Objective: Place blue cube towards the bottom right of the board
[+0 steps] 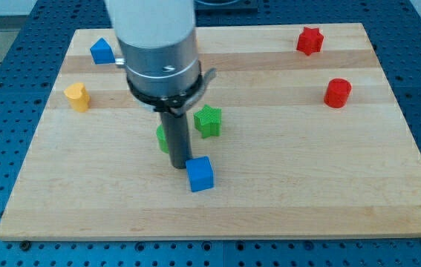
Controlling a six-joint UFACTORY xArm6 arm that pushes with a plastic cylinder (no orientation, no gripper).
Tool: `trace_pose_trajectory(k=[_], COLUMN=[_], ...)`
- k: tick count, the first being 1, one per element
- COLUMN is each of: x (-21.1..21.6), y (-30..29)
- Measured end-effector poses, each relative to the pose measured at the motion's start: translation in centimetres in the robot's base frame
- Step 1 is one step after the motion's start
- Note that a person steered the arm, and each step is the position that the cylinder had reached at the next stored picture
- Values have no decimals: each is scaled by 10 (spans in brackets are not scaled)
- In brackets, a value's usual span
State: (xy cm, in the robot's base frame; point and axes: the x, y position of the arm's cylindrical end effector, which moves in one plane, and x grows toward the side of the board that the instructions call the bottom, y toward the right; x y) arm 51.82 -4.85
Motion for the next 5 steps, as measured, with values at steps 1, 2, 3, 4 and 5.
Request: trace_pose_trajectory(k=[1,2,3,4,5], x=[4,5,5,-14,-11], y=[51,104,129,83,17])
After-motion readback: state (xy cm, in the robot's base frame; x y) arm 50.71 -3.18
